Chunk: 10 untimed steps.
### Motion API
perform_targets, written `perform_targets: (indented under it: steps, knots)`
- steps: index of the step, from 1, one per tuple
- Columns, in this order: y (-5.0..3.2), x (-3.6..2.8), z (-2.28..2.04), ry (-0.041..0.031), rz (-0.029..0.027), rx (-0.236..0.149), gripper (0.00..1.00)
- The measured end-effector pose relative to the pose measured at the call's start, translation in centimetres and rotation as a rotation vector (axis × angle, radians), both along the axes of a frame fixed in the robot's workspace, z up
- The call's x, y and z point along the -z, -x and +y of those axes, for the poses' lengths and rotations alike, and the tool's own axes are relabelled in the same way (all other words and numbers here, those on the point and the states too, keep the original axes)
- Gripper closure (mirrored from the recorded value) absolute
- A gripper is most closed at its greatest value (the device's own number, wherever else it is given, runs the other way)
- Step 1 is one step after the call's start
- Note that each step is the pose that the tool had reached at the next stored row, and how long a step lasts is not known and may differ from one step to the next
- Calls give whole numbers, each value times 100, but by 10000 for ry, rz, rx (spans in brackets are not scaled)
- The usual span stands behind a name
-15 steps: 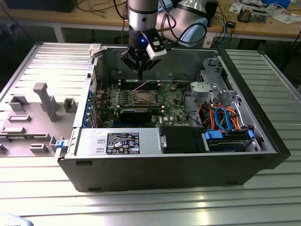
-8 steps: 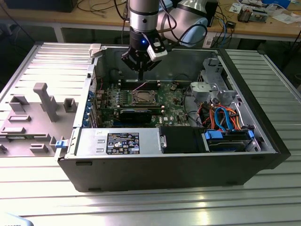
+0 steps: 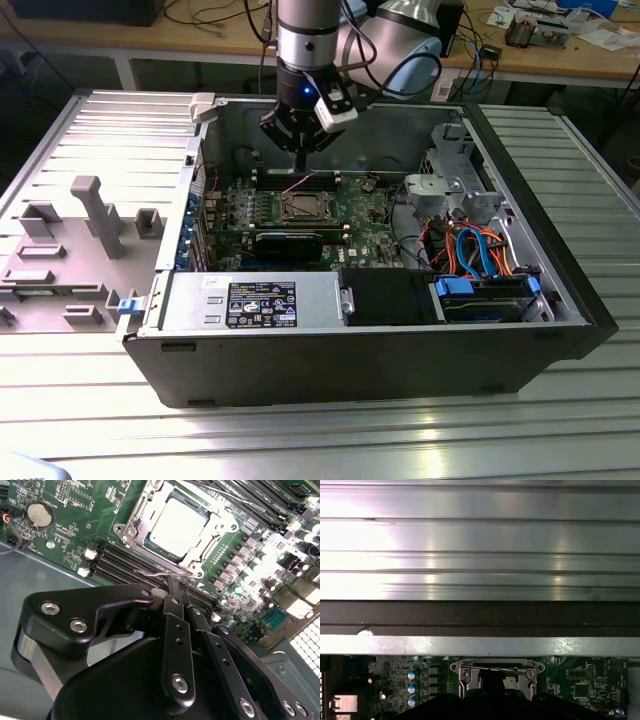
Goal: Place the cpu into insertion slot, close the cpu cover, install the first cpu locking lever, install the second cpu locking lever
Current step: 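Install the first cpu locking lever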
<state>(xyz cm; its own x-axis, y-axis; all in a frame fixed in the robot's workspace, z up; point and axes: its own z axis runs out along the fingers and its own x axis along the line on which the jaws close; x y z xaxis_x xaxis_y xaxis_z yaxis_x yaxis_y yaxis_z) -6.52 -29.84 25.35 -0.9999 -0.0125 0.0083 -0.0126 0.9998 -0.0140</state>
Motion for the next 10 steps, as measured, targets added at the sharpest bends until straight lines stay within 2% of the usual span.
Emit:
perform_targets:
  steps: [10]
  knots:
    - [-37,29,6,1,1,0,89]
